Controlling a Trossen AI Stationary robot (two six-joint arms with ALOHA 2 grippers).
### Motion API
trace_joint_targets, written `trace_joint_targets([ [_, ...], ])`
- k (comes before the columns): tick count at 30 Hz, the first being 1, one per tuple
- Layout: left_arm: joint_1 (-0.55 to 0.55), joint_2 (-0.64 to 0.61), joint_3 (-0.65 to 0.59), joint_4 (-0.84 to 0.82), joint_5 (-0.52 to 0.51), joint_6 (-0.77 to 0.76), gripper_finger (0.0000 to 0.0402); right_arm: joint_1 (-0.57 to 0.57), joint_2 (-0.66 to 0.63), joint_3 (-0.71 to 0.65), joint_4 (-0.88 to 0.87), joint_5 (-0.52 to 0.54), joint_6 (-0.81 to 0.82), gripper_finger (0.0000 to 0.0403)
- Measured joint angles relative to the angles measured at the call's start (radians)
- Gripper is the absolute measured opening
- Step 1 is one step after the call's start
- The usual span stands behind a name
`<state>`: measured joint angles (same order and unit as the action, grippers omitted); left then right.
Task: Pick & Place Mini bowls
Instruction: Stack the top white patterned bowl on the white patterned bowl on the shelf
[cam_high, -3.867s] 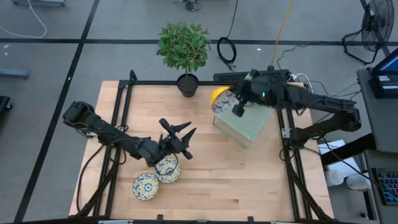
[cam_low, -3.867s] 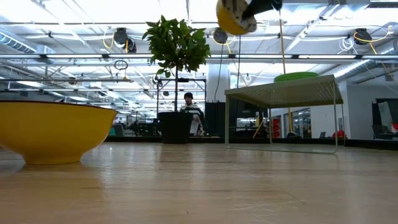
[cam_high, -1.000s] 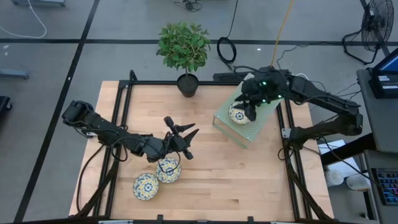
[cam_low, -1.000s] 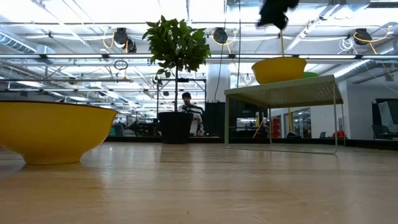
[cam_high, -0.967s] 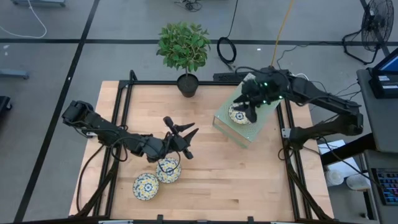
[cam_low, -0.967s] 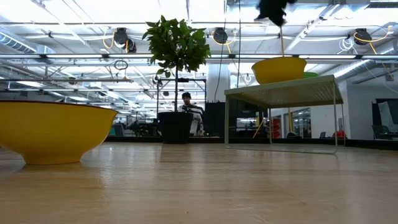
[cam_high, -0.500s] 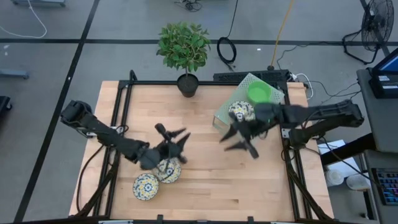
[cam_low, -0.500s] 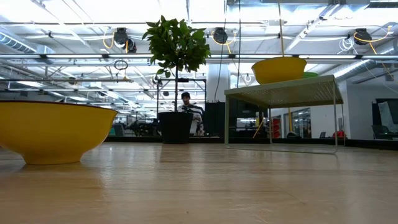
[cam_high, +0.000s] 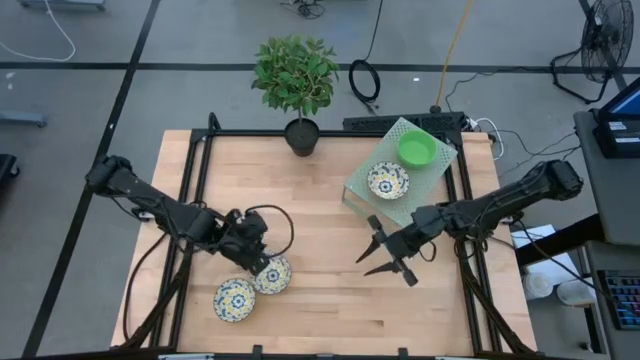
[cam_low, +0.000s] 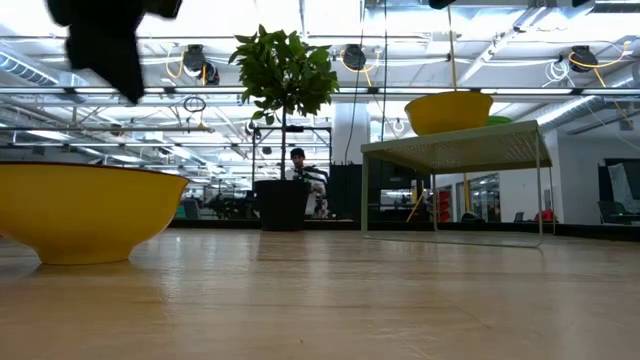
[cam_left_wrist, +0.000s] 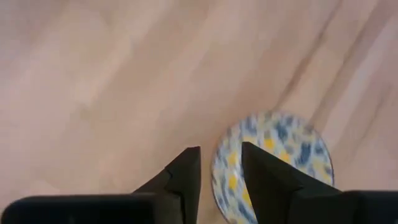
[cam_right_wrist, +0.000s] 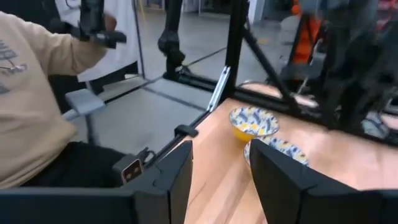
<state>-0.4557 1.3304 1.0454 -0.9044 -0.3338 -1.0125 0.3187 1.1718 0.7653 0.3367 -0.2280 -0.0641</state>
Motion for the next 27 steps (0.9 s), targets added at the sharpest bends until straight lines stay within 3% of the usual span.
trace_joint_targets([
  [6, -0.020, 0.003, -0.116, 0.035, 0.168, -0.153, 0.0160, 0.032, 0.000, -0.033, 0.058, 0.021, -0.001, 0.0146],
  [13, -0.051, 0.005, -0.232, 0.175, 0.205, -0.189, 0.0220, 0.058, 0.000, -0.033, 0.061, 0.022, -0.001, 0.0146],
  [27, -0.062, 0.005, -0.330, 0.320, 0.248, -0.217, 0.0227, 0.056, 0.000, -0.033, 0.054, 0.023, -0.001, 0.0146],
])
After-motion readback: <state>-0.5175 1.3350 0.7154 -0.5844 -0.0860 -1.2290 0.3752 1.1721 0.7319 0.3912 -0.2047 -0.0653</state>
